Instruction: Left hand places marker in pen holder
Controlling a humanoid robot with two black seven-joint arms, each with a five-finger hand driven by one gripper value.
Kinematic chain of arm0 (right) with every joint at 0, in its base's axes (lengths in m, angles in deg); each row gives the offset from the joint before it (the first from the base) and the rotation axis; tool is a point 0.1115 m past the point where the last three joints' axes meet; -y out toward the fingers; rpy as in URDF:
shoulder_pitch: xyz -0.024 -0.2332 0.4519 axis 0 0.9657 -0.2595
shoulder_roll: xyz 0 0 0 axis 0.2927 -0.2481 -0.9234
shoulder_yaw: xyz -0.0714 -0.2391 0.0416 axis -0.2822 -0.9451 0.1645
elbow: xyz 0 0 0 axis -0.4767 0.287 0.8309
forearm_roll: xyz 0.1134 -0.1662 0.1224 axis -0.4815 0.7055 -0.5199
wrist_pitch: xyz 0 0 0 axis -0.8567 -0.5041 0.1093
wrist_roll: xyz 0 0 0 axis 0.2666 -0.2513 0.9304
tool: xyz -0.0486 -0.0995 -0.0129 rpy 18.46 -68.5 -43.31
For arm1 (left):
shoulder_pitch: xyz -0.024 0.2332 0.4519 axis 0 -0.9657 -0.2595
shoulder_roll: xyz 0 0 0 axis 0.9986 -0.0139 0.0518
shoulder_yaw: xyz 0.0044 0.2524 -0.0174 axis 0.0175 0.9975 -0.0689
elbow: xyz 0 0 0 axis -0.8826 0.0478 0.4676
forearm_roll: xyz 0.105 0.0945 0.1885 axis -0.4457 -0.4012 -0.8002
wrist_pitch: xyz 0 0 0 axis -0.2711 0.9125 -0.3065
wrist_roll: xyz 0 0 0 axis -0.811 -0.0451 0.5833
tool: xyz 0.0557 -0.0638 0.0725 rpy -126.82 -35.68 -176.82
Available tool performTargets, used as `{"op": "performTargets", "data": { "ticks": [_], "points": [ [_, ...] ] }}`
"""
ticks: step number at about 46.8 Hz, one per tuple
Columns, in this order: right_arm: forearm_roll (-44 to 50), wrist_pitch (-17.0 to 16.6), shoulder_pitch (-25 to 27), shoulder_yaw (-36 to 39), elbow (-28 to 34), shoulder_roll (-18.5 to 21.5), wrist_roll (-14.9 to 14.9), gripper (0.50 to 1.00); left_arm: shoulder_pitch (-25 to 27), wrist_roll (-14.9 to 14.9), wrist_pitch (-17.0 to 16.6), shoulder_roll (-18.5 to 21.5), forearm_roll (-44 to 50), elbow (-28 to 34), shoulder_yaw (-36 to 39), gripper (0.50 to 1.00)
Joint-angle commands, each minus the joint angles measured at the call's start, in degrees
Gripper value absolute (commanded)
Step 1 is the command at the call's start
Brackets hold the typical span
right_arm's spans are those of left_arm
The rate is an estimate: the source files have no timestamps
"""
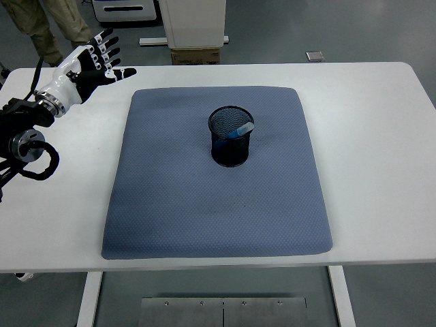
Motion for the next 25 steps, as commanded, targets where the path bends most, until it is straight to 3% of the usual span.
{"op": "performTargets", "data": {
  "ticks": [1,8,25],
  "points": [
    [0.0,0.0,0.0,0.0,0.0,0.0,0.0,1.0,-2.4,-2.9,0.0,0.2,0.2,0.0,-1.8,1.0],
    [0.3,0.0,0.0,-0.2,0.0,0.0,-0.2,1.0,-6.6,-6.2,-0.1,1.2,0.2,0.0,-7.5,1.0],
    [0.0,-0.4,1.6,0.1,-0.4,0.0,-0.1,1.0,-12.3,-6.3,-0.4,4.8,0.2,0.0,-13.1,1.0]
  ]
}}
